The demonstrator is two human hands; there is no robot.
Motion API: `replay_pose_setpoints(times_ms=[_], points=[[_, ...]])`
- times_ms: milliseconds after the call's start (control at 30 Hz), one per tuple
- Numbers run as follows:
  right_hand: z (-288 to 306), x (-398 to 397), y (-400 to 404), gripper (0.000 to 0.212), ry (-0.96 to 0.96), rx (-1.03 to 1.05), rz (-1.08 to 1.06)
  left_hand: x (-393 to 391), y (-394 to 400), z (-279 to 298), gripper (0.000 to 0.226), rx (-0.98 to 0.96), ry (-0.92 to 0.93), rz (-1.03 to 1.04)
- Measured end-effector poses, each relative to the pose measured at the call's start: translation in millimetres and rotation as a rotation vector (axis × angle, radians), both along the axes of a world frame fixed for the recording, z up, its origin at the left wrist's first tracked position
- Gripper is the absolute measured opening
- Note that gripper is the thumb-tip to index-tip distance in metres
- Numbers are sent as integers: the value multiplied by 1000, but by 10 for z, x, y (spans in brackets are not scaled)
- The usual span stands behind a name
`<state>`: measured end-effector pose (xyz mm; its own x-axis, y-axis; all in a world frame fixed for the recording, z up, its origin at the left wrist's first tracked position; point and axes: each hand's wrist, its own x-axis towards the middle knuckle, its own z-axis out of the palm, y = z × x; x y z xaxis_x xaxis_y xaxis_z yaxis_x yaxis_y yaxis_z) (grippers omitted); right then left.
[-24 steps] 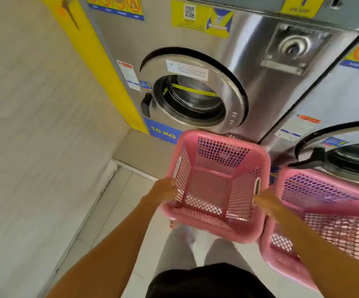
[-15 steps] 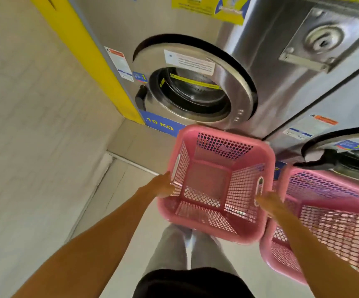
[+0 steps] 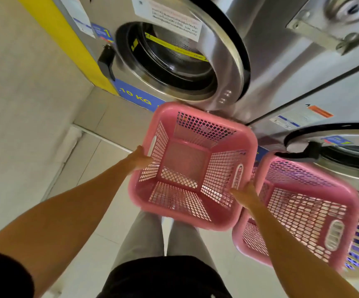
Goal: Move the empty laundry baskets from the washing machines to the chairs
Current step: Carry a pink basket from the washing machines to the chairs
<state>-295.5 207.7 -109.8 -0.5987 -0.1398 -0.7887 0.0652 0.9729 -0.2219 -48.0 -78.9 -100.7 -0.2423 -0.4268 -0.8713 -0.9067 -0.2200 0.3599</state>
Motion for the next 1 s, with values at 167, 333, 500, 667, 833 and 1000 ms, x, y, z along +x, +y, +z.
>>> replay_pose_setpoints(times_ms=[167, 333, 500, 667, 833, 1000], points=[[-38, -10, -33, 37, -3, 92, 126, 119, -69, 33, 60, 36, -43, 46], [-10, 27, -110, 26, 49, 81, 284, 535, 92, 154, 64, -6, -135, 82], [104, 5, -383, 31, 84, 44, 465, 1049, 480, 276, 80, -75, -262, 104], [221, 200, -762, 34, 91, -7, 688, 1613, 1091, 242, 93, -310, -274, 194], [279, 668, -1109, 38, 154, -149, 876, 2100, 1808, 538, 88, -551, -317, 484], [636, 1533, -1329, 44, 281, -361, 1111, 2751, 2466, 969, 74, -651, -359, 701]])
